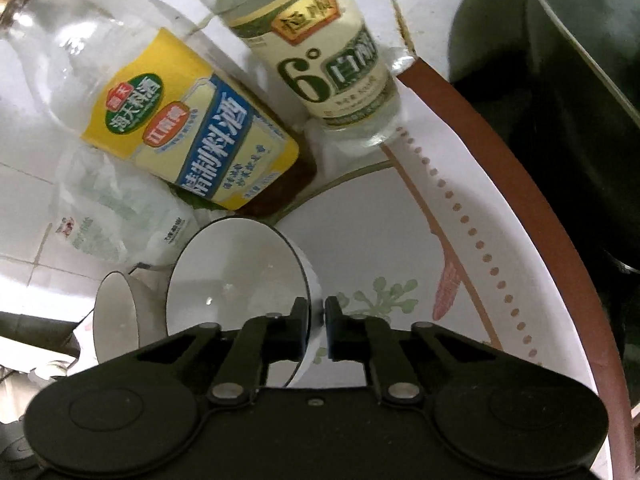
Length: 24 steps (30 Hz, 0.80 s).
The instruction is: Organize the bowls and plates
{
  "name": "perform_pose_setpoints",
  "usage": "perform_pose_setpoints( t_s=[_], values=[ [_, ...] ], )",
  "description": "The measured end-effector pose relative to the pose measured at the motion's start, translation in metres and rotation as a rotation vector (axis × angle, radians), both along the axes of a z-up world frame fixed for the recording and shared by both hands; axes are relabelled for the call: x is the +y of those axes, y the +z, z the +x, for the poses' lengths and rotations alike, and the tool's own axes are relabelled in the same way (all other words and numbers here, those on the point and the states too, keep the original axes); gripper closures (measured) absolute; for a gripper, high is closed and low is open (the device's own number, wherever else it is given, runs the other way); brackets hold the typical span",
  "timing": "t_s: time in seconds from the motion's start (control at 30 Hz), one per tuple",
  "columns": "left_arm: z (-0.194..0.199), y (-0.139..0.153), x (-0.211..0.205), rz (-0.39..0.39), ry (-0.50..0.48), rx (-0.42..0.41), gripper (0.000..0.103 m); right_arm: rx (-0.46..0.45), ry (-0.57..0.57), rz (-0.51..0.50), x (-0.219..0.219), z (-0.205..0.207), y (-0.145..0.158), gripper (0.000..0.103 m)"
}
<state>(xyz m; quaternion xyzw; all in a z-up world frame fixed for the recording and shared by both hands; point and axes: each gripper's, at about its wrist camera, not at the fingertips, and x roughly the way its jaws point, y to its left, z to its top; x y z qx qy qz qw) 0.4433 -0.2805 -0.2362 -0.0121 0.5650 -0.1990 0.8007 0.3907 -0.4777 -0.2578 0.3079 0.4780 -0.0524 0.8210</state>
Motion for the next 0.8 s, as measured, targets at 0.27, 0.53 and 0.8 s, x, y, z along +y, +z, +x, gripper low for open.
perform_pose_setpoints(
  t_s=[0.27,0.53,0.8],
  values=[
    [-0.013,0.012,-0.001,0.035,-0.015,-0.010,0.090,0.000,0.055,-0.058,0.013,-0.011,0.017,0.091],
    [-0.044,0.051,0.014,0.024,-0.026,-0.032,0.090,-0.034,0.095,-0.083,0.030,-0.044,0.056,0.089],
    [-0.086,0.101,0.048,-0.017,-0.013,-0.100,0.090,-0.099,0.173,-0.095,0.053,-0.087,0.104,0.086]
  ],
)
